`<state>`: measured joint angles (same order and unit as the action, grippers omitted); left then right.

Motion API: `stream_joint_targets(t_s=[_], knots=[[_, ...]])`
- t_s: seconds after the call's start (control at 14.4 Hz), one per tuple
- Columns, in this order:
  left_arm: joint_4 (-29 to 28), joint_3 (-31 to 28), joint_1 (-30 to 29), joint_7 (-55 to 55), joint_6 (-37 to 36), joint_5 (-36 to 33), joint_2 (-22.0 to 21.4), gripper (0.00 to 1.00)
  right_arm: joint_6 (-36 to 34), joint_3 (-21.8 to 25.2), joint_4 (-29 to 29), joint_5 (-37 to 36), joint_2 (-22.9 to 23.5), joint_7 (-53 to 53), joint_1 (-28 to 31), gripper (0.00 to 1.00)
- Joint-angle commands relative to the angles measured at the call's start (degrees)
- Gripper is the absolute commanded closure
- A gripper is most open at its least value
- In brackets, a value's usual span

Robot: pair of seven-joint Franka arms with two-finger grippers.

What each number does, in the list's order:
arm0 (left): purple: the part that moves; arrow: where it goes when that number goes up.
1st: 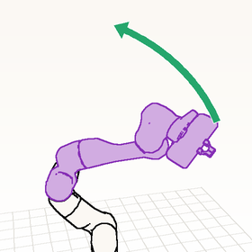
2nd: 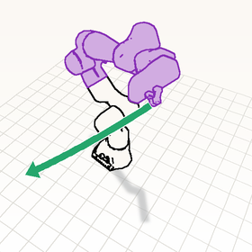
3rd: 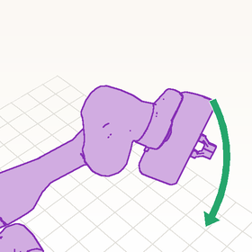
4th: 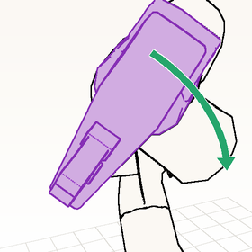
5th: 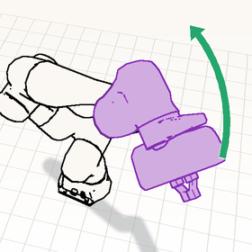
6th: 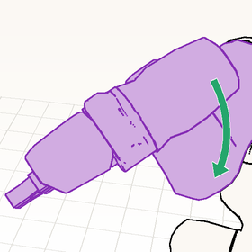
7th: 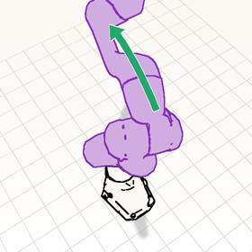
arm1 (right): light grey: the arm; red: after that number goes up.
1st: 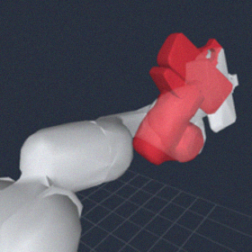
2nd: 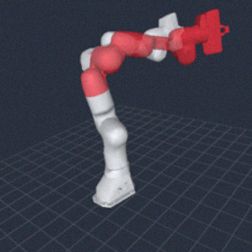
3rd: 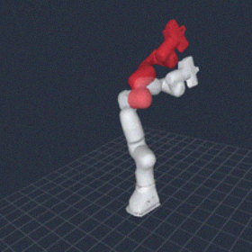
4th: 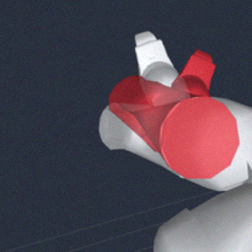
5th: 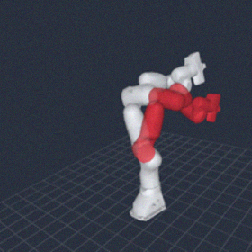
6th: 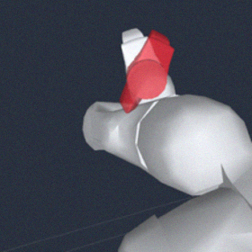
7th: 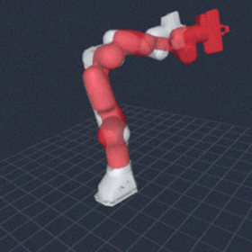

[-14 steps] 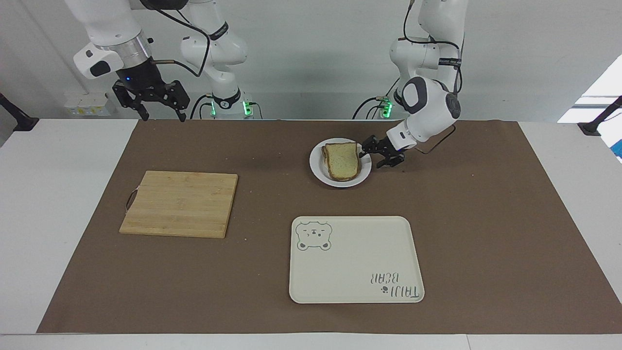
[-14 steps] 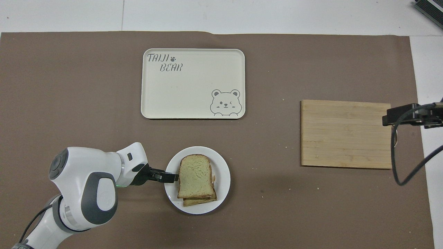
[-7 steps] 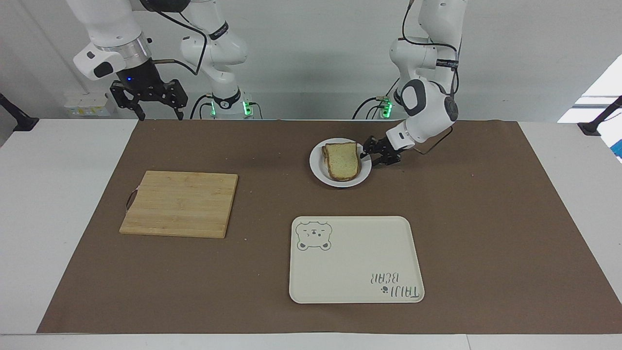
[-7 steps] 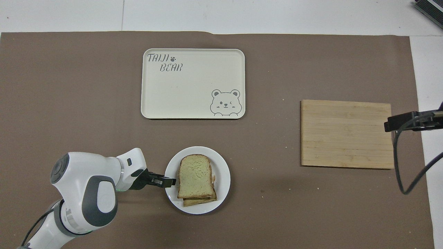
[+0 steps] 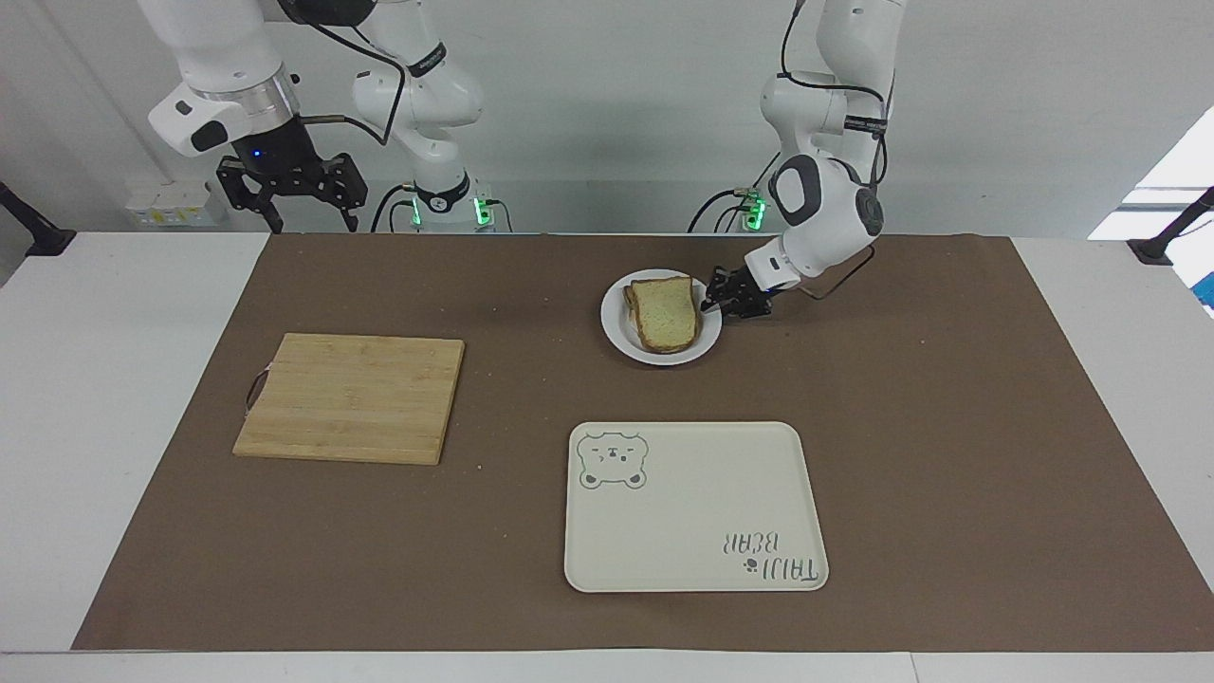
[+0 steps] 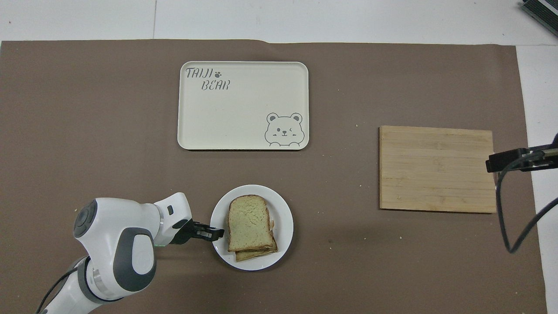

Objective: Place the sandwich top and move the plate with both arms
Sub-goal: 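Grip the white plate rim with the left gripper, then slide the plate with the left gripper onto the bear tray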

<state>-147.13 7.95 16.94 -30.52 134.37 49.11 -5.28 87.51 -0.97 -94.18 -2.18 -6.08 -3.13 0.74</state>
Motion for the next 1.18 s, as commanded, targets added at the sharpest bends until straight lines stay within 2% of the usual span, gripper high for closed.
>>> stream_joint_targets(t_s=[0.0, 0.21, 0.28, 0.35, 0.42, 0.76, 0.97, 1.11], knots=[[-1.1, -0.7, 2.7, -1.0, 3.0, 1.9, 0.6, 0.63, -0.6, -1.0, -0.1, -0.9, -1.4, -1.5, 0.8, 0.00], [-1.1, -0.7, 3.9, -1.0, 5.8, 3.0, 3.3, 0.60, -0.3, -0.8, -0.4, -0.2, -1.4, -1.3, 1.1, 0.00], [-0.9, -0.7, 3.9, -1.1, 5.9, 4.3, 3.4, 0.73, -0.1, -0.8, -0.4, -0.2, -1.4, -1.3, 1.0, 0.00], [-0.5, -0.7, 3.9, -1.2, 5.9, 4.9, 3.6, 0.92, -0.1, -0.9, -0.4, -0.1, -1.4, -1.3, 0.9, 0.00], [-0.4, -0.7, 3.9, -1.2, 5.9, 5.1, 3.7, 1.00, -0.1, -0.7, -0.5, 1.0, -1.4, -1.2, 0.9, 0.00], [1.5, -0.9, 2.8, -2.6, 4.8, 5.2, 4.8, 1.00, -0.1, -0.6, -0.5, 1.7, -1.4, -1.0, 1.1, 0.00], [4.3, -0.9, 0.0, -2.6, 1.3, 5.2, 6.1, 1.00, -0.9, -0.5, 2.1, 1.6, 0.5, -0.8, 1.6, 0.00], [5.9, -0.9, -1.8, -2.5, -1.0, 5.2, 6.4, 1.00, -0.1, -0.6, 1.5, 1.6, 0.2, 2.1, 1.5, 0.00]])
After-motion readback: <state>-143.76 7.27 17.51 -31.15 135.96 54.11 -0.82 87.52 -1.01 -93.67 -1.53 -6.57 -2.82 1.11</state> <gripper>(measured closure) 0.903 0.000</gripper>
